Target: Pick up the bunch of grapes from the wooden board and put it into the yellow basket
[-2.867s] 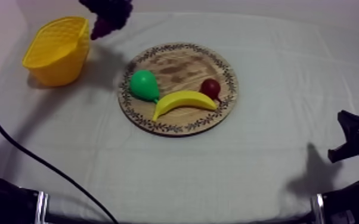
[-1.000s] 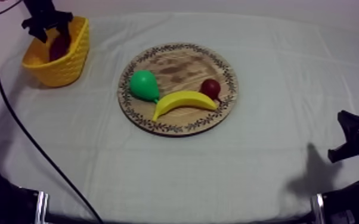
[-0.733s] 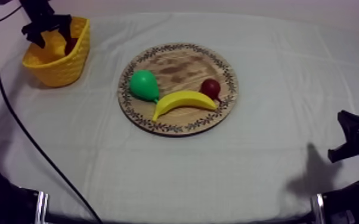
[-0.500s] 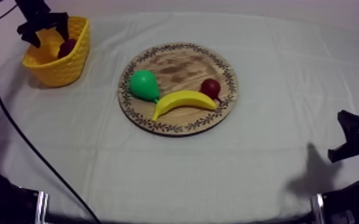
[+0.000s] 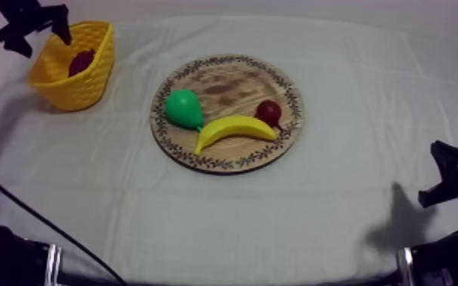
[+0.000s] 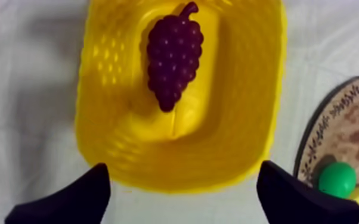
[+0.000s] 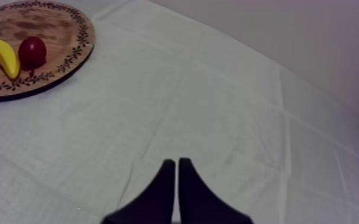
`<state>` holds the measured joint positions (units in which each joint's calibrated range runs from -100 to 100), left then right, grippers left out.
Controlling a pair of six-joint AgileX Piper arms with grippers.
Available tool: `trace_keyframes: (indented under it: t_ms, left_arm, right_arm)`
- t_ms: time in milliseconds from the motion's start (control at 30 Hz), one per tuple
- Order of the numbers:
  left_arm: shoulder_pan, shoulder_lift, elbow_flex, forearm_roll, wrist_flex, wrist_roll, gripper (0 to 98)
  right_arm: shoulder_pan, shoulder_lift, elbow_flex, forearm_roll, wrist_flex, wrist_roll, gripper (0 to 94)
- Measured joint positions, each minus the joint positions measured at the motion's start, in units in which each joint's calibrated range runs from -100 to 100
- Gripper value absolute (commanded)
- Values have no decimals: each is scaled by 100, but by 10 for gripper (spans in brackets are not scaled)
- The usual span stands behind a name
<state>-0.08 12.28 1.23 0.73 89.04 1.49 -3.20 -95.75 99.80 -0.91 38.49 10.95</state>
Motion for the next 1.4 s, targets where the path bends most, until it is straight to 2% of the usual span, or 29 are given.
trace_keyframes:
  t_ms: [167, 333, 433, 633, 800, 1033, 1200, 1333, 1400]
  left_arm:
    - [15, -888, 852, 17, -487, -124, 909]
    - [108, -1714, 1760, -73, -1137, -197, 819]
    - [189, -2240, 2336, -147, -1669, -179, 746]
    - [235, -3343, 3596, -154, -2821, -167, 635]
    - [268, -4237, 4732, -154, -3833, -326, 602]
    - [296, -5526, 6187, -178, -4689, -395, 527]
    - [300, -6455, 7193, -182, -5152, -291, 413]
    - [305, -7169, 7897, -189, -5435, -193, 234]
    - [327, -7478, 8216, -214, -5489, -121, 179]
  right_arm:
    - [0, 0, 0, 0, 0, 0, 3]
    - [0, 0, 0, 0, 0, 0, 3]
    - [0, 0, 0, 0, 0, 0, 3]
    - [0, 0, 0, 0, 0, 0, 3]
    - [0, 0, 0, 0, 0, 0, 3]
    - [0, 0, 0, 0, 0, 4, 3]
    - [0, 0, 0, 0, 0, 6, 3]
    - [0, 0, 0, 0, 0, 3, 3]
    - [0, 0, 0, 0, 0, 0, 3]
